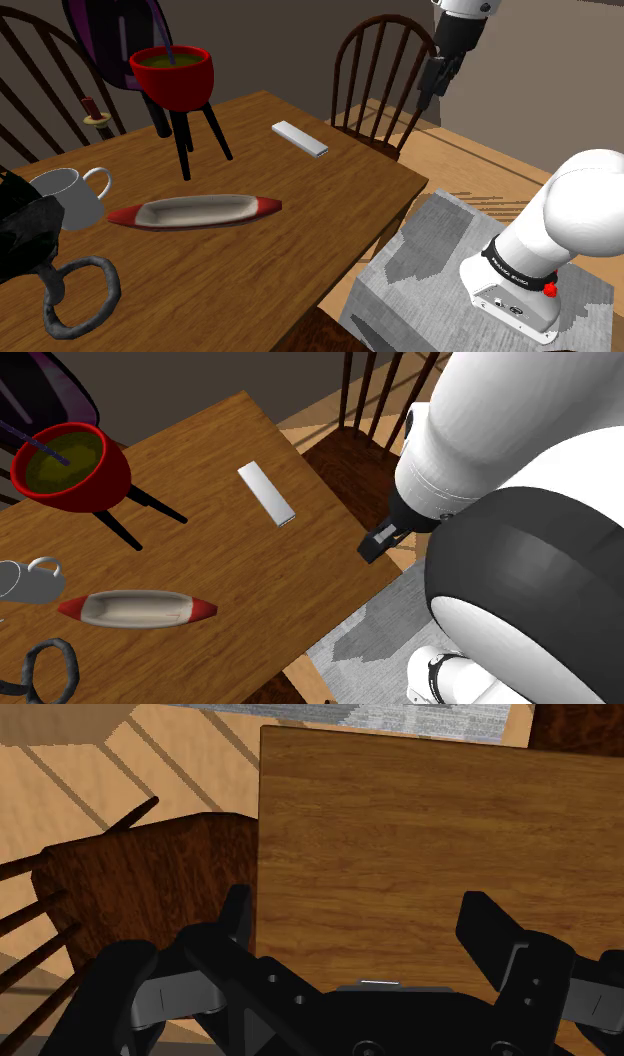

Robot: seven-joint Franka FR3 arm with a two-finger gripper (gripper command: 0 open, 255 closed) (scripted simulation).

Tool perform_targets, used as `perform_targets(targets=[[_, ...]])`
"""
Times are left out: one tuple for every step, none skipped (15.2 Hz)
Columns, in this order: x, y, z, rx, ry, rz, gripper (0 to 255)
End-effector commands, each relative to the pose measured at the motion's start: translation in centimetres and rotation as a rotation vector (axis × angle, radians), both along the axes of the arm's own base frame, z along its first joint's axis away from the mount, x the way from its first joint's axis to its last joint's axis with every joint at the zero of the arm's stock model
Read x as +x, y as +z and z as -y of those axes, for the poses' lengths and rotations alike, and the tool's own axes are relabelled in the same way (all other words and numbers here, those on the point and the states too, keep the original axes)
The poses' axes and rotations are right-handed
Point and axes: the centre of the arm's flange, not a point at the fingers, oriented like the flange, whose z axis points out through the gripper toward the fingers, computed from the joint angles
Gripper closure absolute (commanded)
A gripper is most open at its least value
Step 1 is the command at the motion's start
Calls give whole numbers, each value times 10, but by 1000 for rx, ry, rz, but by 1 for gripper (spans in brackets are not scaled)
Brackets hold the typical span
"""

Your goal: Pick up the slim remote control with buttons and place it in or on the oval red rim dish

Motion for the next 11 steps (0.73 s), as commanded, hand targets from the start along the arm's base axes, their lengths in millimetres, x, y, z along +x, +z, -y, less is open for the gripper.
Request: perform_targets(targets=[[0,0,0,0,0,0,0],[11,-6,-3,1,-1,0,0],[22,-12,-7,1,-3,-1,0],[34,-19,-10,2,-4,-1,0],[45,-25,-13,2,-5,-2,0],[56,-31,-17,3,-6,-2,0],[67,-38,-20,3,-8,-2,0],[78,-44,-23,4,-9,-3,0],[89,-50,-27,4,-10,-3,0],[101,-56,-30,5,-12,-4,0],[112,-63,-33,5,-13,-4,0]])
